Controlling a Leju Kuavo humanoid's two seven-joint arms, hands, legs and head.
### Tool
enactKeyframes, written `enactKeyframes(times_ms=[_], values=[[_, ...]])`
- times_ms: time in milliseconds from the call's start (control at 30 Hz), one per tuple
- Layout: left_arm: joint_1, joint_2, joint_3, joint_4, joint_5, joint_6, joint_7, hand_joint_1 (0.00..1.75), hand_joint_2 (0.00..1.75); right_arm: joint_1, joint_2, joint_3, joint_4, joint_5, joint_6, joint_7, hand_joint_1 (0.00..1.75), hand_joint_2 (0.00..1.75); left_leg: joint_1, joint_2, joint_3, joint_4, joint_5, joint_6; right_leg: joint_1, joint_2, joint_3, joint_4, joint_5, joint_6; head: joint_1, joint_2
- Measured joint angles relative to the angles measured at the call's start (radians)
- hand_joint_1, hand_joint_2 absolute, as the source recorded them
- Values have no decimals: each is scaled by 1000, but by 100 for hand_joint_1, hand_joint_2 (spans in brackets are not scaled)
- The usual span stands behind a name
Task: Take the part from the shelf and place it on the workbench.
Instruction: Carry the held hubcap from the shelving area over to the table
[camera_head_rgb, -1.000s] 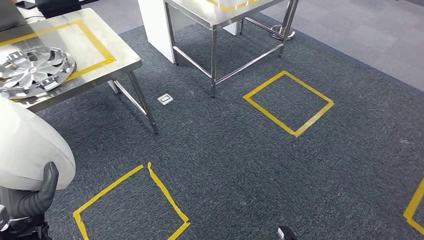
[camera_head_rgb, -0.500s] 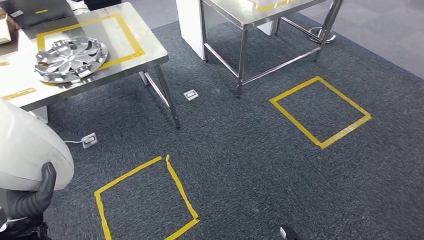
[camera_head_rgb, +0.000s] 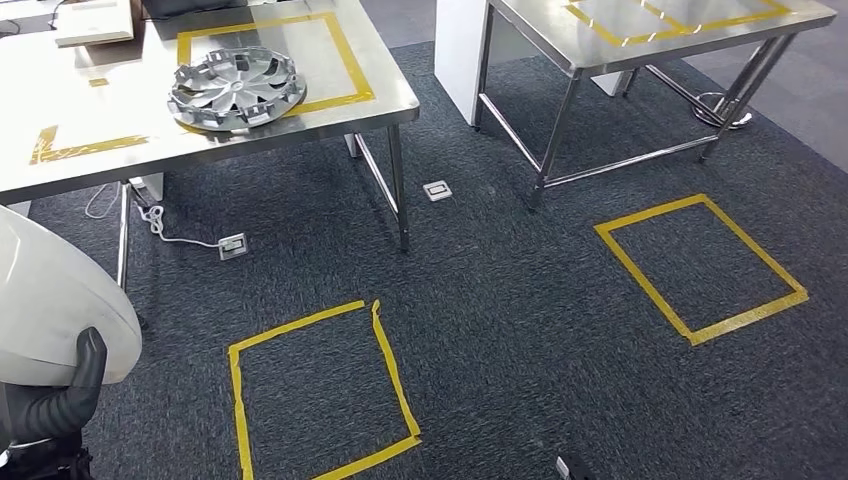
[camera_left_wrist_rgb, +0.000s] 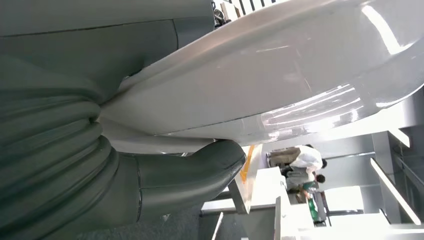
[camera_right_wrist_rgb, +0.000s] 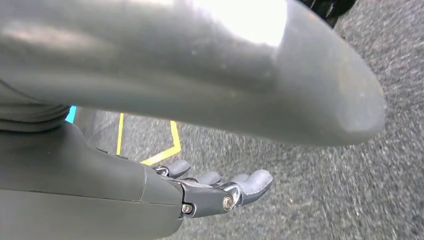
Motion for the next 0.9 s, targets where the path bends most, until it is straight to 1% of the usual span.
enactKeyframes(times_ms=[33,67,100,133,167,200,233,267,300,333,367,400,433,467,500,533,567,600,633,667,700,767,800,833,867,900], values=[[3,0,2,0,-1,0,0,175,175,0,0,0,0,1,0,0,0,0,0,-14,0,2,0,-1,-1,3,9,-28,29,-1,0,0],[7,0,3,-1,-1,1,0,175,175,-1,-1,0,0,3,0,0,0,0,1,-26,0,4,-1,-2,-2,13,34,-88,68,-3,0,0],[9,0,5,-3,-2,1,0,175,175,-2,-1,0,0,3,0,1,0,0,1,-37,-1,7,-2,-5,-4,38,65,-160,103,-6,0,0],[11,-1,7,-4,-2,1,0,175,175,-3,-2,0,0,4,-1,4,0,0,1,-49,-4,11,-4,-10,-6,60,91,-221,127,-8,0,0],[12,-1,8,-6,-2,1,0,175,175,-3,-2,0,0,4,-1,8,0,0,1,-59,-8,13,-4,-16,-6,76,107,-259,137,-11,0,0],[12,-1,8,-6,-2,1,1,175,175,-3,-2,0,0,4,-2,11,0,0,1,-70,-12,13,-3,-24,-5,83,113,-275,137,-14,0,0],[13,-1,9,-7,-3,1,2,175,175,-3,-2,0,0,3,-2,14,0,0,1,-82,-17,11,-1,-32,-4,72,114,-278,137,-18,0,0],[13,-2,10,-7,-4,1,3,175,175,-4,-1,0,0,2,-3,15,0,0,3,-89,-20,9,1,-39,-5,58,115,-282,140,-25,0,0],[12,-2,11,-7,-5,1,3,175,175,-5,0,0,0,1,-3,15,0,0,3,-79,-25,15,-3,-44,-7,46,118,-287,142,-32,-1,0],[10,-3,12,-6,-6,1,4,175,175,-6,0,0,0,0,-3,14,0,0,1,-55,-37,37,-18,-49,-9,33,120,-292,145,-39,-5,0],[6,-3,12,-6,-8,1,5,175,175,-6,1,0,0,0,-2,14,0,0,1,-23,-56,82,-45,-52,-9,20,122,-295,146,-45,-8,0],[3,-4,13,-5,-10,1,6,175,175,-5,1,0,0,0,-2,14,0,0,0,9,-86,144,-80,-56,-7,8,122,-296,145,-48,-13,0],[1,-4,13,-4,-12,1,7,175,175,-4,1,0,0,0,-2,14,0,0,1,28,-120,215,-114,-60,-6,-7,122,-296,144,-50,-15,0],[0,-5,13,-2,-13,1,8,175,175,-3,1,0,0,0,-2,14,0,0,3,37,-145,270,-134,-62,-5,-21,122,-296,143,-51,-15,0],[0,-6,13,0,-14,1,9,175,175,-2,1,0,0,0,-2,14,0,0,4,41,-154,293,-135,-64,-4,-34,123,-295,142,-51,-16,0],[0,-6,13,1,-14,1,10,175,175,-3,1,0,0,0,-2,14,0,0,4,44,-143,276,-117,-64,-4,-46,124,-295,141,-49,-16,0],[-1,-6,13,1,-14,1,10,175,175,-4,1,0,0,0,-2,14,0,0,5,51,-111,220,-86,-64,-4,-57,127,-295,139,-47,-16,0],[-3,-6,13,1,-15,1,10,175,175,-5,1,0,0,0,-1,14,0,0,4,70,-70,144,-55,-60,-4,-68,130,-294,137,-44,-16,0],[-5,-7,13,1,-15,1,11,175,175,-5,1,0,0,0,-1,14,0,0,1,86,-33,78,-32,-54,-1,-78,134,-293,133,-38,-15,0],[-7,-7,13,0,-15,1,10,175,175,-6,1,0,0,0,0,14,0,0,-1,98,-9,32,-18,-45,1,-86,137,-292,130,-33,-15,0],[-8,-7,13,0,-15,1,10,175,175,-6,1,0,0,0,0,14,0,0,-3,102,1,13,-15,-37,4,-94,139,-291,128,-27,-14,0],[-7,-7,14,0,-15,1,10,175,175,-8,1,0,0,0,0,14,0,0,-4,81,-2,12,-13,-20,4,-108,142,-291,126,-16,-14,0],[-7,-7,14,0,-15,1,8,175,175,-9,1,0,0,0,-1,14,0,0,-3,73,-2,10,-10,-14,2,-99,142,-285,119,-10,-13,0],[-6,-7,15,-1,-15,1,7,175,175,-10,1,0,0,0,-1,13,0,0,-1,66,-2,7,-8,-7,0,-80,135,-266,105,-5,-12,0],[-6,-7,15,-1,-15,1,6,175,175,-10,2,-1,0,-3,-3,12,0,0,2,60,0,5,-5,-1,-2,-53,117,-226,80,0,-10,0],[-6,-7,15,-1,-14,1,5,175,175,-10,1,-2,0,-7,-5,12,0,0,2,55,-1,4,-5,3,-3,-24,89,-166,48,3,-8,0]])
